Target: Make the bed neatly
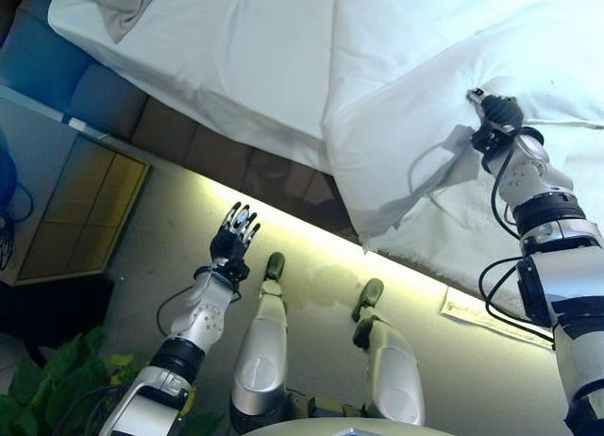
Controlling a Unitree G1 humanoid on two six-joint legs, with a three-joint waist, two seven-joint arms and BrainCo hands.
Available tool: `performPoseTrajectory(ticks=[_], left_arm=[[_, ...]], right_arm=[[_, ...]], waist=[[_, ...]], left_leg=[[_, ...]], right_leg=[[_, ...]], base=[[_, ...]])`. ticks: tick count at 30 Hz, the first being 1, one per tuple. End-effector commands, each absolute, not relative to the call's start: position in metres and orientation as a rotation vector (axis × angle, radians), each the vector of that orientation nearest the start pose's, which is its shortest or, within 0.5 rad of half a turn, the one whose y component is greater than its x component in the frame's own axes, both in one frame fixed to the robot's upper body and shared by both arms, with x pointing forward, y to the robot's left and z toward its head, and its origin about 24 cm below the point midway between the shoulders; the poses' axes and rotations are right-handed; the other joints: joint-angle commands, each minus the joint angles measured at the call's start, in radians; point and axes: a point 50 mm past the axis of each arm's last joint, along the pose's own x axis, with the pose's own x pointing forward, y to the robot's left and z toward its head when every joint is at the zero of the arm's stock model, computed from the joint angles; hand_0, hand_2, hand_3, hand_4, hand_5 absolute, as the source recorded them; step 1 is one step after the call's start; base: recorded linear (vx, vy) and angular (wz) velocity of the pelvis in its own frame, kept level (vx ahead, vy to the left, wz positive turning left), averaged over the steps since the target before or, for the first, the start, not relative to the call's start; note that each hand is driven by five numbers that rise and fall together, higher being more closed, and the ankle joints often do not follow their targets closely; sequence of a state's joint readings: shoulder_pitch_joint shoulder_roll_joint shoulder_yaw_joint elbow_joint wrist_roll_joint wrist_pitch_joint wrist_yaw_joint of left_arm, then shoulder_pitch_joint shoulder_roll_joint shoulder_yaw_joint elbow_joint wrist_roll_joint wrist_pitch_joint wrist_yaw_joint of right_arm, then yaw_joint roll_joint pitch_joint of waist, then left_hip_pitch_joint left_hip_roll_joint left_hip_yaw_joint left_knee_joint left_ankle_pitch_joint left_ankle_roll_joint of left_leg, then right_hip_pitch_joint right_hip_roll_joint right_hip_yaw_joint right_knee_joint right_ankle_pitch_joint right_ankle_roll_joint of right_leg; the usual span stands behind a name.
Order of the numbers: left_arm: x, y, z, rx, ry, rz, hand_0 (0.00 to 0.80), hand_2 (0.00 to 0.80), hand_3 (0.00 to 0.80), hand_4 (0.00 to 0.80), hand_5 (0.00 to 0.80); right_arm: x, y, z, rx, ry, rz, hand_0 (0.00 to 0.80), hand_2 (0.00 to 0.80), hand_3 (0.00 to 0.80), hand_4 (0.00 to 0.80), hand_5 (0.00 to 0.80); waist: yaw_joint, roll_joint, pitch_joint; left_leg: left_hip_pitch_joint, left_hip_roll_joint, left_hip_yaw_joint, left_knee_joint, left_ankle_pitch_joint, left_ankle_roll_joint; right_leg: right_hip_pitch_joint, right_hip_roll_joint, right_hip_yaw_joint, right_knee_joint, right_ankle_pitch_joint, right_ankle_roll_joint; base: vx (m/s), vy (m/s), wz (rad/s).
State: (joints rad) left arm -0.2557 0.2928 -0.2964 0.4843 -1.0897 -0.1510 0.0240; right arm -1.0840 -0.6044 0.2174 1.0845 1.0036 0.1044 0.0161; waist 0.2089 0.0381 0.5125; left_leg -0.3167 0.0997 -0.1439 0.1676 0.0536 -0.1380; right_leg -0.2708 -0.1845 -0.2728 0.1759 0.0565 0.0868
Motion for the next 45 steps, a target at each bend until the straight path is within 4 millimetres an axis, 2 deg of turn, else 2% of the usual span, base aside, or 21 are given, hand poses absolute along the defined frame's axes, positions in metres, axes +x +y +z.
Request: performPoseTrajectory(ticks=[1, 8, 13, 17, 24, 27, 31, 37, 41, 45], left_arm=[[0.289, 0.166, -0.001, -0.72, 0.251, 0.038, 0.0, 0.0, 0.0, 0.0, 0.0], [0.269, 0.169, -0.038, -0.784, 0.449, 0.105, 0.0, 0.0, 0.0, 0.0, 0.0], [0.248, 0.147, -0.066, -0.911, 0.669, 0.026, 0.0, 0.0, 0.0, 0.0, 0.0], [0.225, 0.121, -0.08, -1.087, 0.894, -0.08, 0.0, 0.0, 0.0, 0.0, 0.0], [0.199, 0.093, -0.089, -1.198, 1.136, -0.229, 0.0, 0.0, 0.0, 0.0, 0.0], [0.201, 0.072, -0.075, -1.351, 1.171, -0.345, 0.0, 0.0, 0.0, 0.0, 0.0], [0.216, 0.042, -0.045, -1.531, 1.146, -0.513, 0.0, 0.0, 0.0, 0.0, 0.0], [0.239, 0.003, -0.011, -1.578, 1.089, -0.657, 0.0, 0.0, 0.0, 0.0, 0.0], [0.256, -0.016, 0.01, -1.591, 1.03, -0.681, 0.0, 0.0, 0.0, 0.0, 0.0], [0.271, -0.033, 0.034, -1.623, 0.941, -0.737, 0.0, 0.0, 0.0, 0.0, 0.0]], right_arm=[[0.411, -0.142, 0.229, 0.421, -0.129, 0.395, 0.8, 0.8, 0.8, 0.8, 0.8], [0.411, -0.122, 0.225, 0.454, -0.068, 0.445, 0.8, 0.8, 0.8, 0.8, 0.8], [0.413, -0.114, 0.222, 0.452, -0.038, 0.452, 0.8, 0.8, 0.8, 0.8, 0.8], [0.414, -0.109, 0.22, 0.463, -0.021, 0.449, 0.8, 0.8, 0.8, 0.8, 0.8], [0.413, -0.092, 0.223, 0.46, -0.031, 0.473, 0.8, 0.8, 0.8, 0.8, 0.8], [0.41, -0.08, 0.224, 0.465, -0.044, 0.497, 0.8, 0.8, 0.8, 0.8, 0.8], [0.408, -0.068, 0.222, 0.489, -0.064, 0.533, 0.8, 0.8, 0.8, 0.8, 0.8], [0.401, -0.045, 0.229, 0.526, -0.104, 0.6, 0.8, 0.8, 0.8, 0.8, 0.8], [0.394, -0.025, 0.237, 0.576, -0.138, 0.662, 0.8, 0.8, 0.8, 0.8, 0.8], [0.385, -0.004, 0.238, 0.597, -0.128, 0.738, 0.8, 0.8, 0.8, 0.8, 0.8]], waist=[[0.075, -0.082, -0.062], [0.106, -0.093, -0.098], [0.126, -0.093, -0.124], [0.135, -0.088, -0.137], [0.128, -0.087, -0.122], [0.117, -0.095, -0.112], [0.1, -0.115, -0.095], [0.066, -0.152, -0.069], [0.041, -0.175, -0.057], [0.014, -0.184, -0.048]], left_leg=[[-0.035, -0.016, 0.018, -0.001, 0.056, 0.046], [0.027, -0.005, -0.002, -0.04, 0.059, 0.036], [0.064, 0.002, -0.015, -0.064, 0.062, 0.03], [0.084, 0.003, -0.024, -0.069, 0.057, 0.027], [0.084, 0.014, -0.026, -0.066, 0.056, 0.025], [0.077, 0.021, -0.024, -0.065, 0.056, 0.025], [0.06, 0.033, -0.019, -0.054, 0.051, 0.024], [0.033, 0.053, -0.014, -0.032, 0.045, 0.022], [0.016, 0.06, -0.009, -0.021, 0.043, 0.022], [-0.001, 0.061, 0.003, -0.008, 0.042, 0.023]], right_leg=[[0.051, -0.075, -0.017, -0.025, 0.054, 0.054], [0.134, -0.08, -0.034, -0.06, 0.05, 0.062], [0.188, -0.087, -0.052, -0.079, 0.045, 0.069], [0.212, -0.095, -0.056, -0.081, 0.038, 0.074], [0.199, -0.099, -0.047, -0.066, 0.04, 0.081], [0.185, -0.097, -0.037, -0.063, 0.044, 0.085], [0.161, -0.091, -0.026, -0.059, 0.052, 0.087], [0.117, -0.073, -0.007, -0.046, 0.065, 0.084], [0.086, -0.059, 0.006, -0.039, 0.072, 0.083], [0.062, -0.054, 0.019, -0.037, 0.079, 0.08]], base=[[0.05, 0.009, 0.11], [0.069, 0.014, 0.12], [0.092, 0.031, 0.11], [0.089, 0.035, 0.17], [0.022, 0.011, 0.05], [0.0, 0.0, 0.0], [-0.04, -0.063, -0.01], [-0.045, -0.058, -0.04], [-0.045, -0.045, -0.09], [-0.049, 0.021, -0.12]])
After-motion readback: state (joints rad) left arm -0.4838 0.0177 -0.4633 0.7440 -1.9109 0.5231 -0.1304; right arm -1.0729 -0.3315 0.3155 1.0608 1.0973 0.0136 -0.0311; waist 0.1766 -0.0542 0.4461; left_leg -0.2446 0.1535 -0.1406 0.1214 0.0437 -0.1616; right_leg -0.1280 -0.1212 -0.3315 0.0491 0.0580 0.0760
